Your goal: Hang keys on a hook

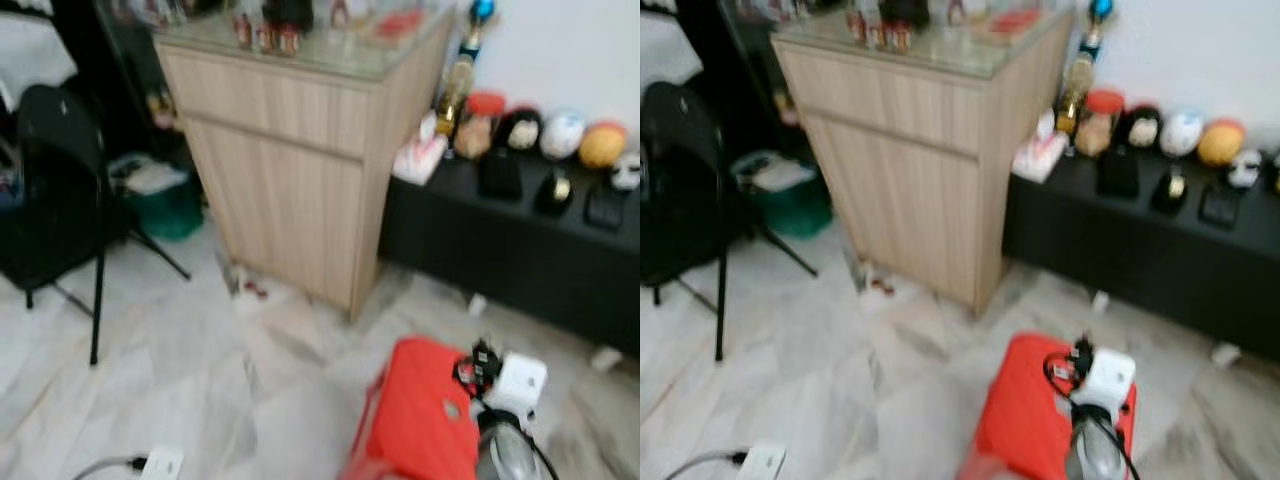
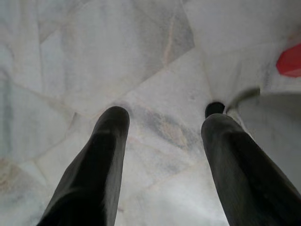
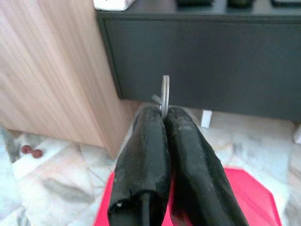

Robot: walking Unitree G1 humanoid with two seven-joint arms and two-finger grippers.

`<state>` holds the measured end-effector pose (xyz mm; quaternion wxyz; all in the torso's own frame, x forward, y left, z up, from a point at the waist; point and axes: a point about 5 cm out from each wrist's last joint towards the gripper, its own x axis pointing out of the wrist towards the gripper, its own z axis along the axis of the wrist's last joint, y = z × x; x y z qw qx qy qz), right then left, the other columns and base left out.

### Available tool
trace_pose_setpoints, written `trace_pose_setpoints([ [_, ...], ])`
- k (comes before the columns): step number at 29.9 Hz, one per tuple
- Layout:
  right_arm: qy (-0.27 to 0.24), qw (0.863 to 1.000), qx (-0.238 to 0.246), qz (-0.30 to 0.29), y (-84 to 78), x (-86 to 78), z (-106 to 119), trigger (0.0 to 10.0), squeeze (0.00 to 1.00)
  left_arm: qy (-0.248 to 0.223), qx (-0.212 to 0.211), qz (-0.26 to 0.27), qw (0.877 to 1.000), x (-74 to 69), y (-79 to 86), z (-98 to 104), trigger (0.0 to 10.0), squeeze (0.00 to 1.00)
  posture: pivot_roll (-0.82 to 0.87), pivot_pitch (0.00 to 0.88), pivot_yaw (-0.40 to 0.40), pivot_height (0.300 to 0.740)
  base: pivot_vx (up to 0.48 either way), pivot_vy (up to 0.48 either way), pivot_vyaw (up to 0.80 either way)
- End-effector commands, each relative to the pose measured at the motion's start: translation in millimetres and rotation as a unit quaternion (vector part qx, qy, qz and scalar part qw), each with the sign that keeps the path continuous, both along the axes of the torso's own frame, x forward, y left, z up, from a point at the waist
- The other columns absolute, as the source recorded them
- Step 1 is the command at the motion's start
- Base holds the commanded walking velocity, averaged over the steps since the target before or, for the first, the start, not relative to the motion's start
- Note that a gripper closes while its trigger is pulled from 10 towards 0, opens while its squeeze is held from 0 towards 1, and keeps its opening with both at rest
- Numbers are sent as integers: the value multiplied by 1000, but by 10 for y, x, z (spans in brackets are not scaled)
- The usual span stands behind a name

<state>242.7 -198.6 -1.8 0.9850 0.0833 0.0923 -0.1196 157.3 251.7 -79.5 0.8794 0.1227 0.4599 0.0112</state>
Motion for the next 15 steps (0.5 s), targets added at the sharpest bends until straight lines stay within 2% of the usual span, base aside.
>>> trace_pose_setpoints([
  [1, 1, 1000, -2, 0, -6, 3, 2, 10000, 0, 12, 5, -5, 1000, -47, 13, -18, 10000, 0, 45, 0, -26, 740, 0, 0, 0],
  [15, 18, 1000, 10, -10, -1, 12, -41, 10000, 0, 8, 1, -3, 1000, -31, 7, -12, 10000, 0, 51, 0, -28, 740, 0, 0, 0],
])
